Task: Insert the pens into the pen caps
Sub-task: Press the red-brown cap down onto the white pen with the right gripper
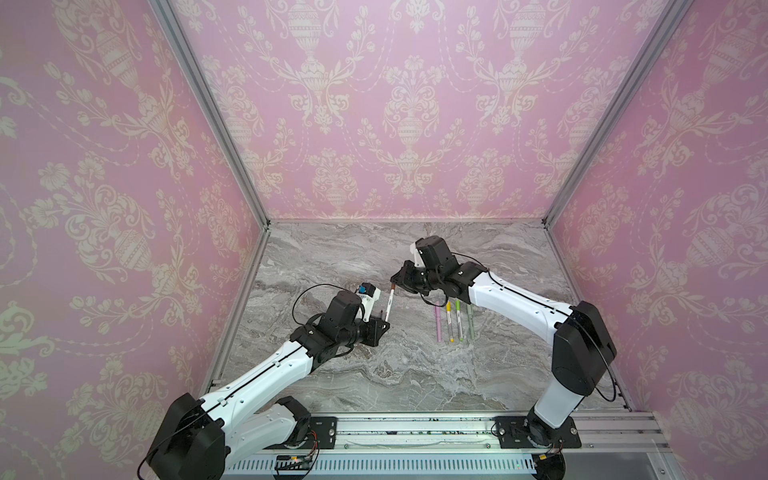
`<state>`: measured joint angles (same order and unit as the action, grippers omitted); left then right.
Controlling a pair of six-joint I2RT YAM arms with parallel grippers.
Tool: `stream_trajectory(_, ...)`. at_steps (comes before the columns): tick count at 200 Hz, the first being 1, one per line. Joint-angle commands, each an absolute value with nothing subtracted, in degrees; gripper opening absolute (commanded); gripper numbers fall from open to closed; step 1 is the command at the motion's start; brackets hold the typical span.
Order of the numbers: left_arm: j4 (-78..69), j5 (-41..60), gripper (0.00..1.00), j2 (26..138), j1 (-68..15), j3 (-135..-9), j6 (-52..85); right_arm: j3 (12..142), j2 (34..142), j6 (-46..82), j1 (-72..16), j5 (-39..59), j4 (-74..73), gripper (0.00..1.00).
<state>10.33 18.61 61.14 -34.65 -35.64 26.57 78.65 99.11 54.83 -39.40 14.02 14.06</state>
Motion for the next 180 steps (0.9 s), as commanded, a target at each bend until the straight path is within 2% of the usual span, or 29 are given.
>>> stream_trajectory(1, 7.1, 16.7, 0.00, 59.7, -34.6, -36.6, 27.0, 79.5, 97.0, 53.1, -40.9, 14.6, 17.3, 0.00)
stream_trajectory(56, 3.0, 15.0, 0.00, 60.2, -34.6, -37.2, 28.3, 79.1, 97.2, 53.5, -42.9, 15.4, 18.1, 0.00)
stream_trajectory(122, 0.8, 13.8, 0.00, 64.0, -34.6, -43.6, 26.1, 75.8, 96.7, 52.1, -45.3, 15.4, 21.0, 0.00)
stream_trajectory(180, -4.7, 11.1, 0.00, 64.6, -34.6, -44.8, 23.1, 75.4, 99.1, 51.3, -46.4, 20.0, 23.5, 0.00)
